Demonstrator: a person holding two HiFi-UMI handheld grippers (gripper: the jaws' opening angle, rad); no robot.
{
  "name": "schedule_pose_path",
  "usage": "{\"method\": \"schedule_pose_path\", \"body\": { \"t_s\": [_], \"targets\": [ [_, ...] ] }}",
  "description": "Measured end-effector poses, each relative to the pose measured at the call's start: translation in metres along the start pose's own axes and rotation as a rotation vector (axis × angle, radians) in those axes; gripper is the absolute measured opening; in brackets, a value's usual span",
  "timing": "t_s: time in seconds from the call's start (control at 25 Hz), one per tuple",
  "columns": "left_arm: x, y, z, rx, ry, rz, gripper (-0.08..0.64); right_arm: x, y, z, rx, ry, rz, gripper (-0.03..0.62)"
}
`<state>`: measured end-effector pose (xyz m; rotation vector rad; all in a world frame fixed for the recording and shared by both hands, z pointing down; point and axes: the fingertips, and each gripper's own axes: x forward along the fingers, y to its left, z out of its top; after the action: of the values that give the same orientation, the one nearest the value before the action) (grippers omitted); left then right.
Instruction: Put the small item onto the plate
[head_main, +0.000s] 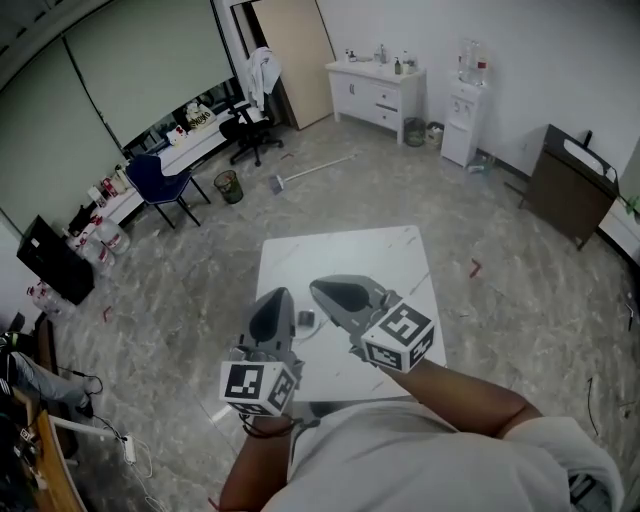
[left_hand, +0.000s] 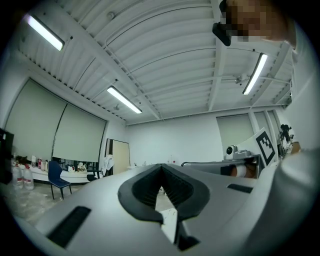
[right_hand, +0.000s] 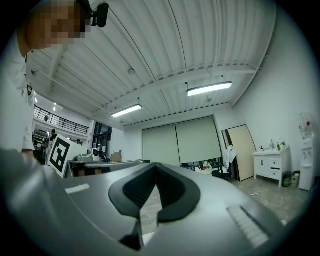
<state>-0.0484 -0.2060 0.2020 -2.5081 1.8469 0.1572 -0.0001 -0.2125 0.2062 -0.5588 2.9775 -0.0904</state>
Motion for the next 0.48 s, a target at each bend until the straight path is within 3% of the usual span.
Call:
{"method": "schedule_pose_path", "body": {
  "t_s": [0.48],
  "targets": [
    [-0.004,-0.012,0.009,0.011,-0.011,0.005,0.005,-0.01,0.004,0.011,-0.005,-0.011,0.002,0.002]
  ]
}}
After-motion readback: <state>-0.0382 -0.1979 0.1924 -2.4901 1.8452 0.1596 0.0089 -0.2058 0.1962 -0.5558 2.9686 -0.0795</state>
